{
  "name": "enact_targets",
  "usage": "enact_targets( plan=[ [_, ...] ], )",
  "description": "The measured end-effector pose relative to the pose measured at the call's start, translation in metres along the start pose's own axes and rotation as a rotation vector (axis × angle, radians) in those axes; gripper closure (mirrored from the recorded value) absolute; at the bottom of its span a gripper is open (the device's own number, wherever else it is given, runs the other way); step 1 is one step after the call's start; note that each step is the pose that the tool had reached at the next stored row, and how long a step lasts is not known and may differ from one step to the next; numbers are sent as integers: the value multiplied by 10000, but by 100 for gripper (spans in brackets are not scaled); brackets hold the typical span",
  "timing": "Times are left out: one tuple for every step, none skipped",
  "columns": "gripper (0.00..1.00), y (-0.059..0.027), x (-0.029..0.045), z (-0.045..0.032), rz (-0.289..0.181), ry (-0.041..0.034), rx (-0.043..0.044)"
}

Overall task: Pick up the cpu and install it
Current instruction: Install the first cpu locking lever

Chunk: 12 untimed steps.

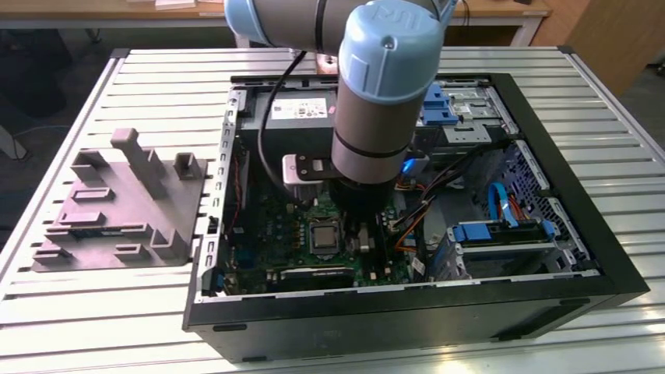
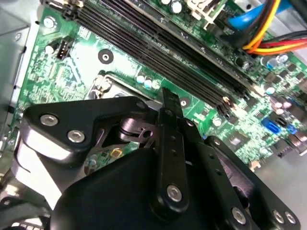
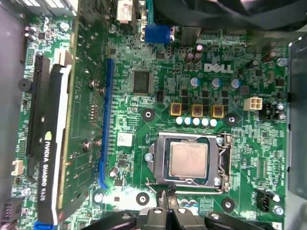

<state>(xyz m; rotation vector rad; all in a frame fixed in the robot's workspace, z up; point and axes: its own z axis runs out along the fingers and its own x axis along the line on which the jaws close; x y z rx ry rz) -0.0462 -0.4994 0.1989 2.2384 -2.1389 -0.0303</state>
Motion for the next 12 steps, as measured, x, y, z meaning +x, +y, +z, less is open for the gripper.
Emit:
enact_targets(
  plan=[
    [89, 1, 1, -27, 0, 0, 0],
    [89, 3, 1, -56, 0, 2, -1],
    [89, 4, 2, -84, 0, 1, 0],
    [89, 5, 2, -111, 0, 0, 0],
    [89, 6, 3, -127, 0, 3, -1],
    [89, 6, 2, -127, 0, -2, 0],
    [89, 6, 2, -127, 0, -2, 0],
    [89, 6, 2, -127, 0, -4, 0],
    [89, 6, 2, -127, 0, -6, 0],
    [89, 6, 3, -128, 0, -8, 0],
    [89, 6, 3, -127, 0, -8, 0],
    [89, 6, 3, -128, 0, -9, 0]
  ],
)
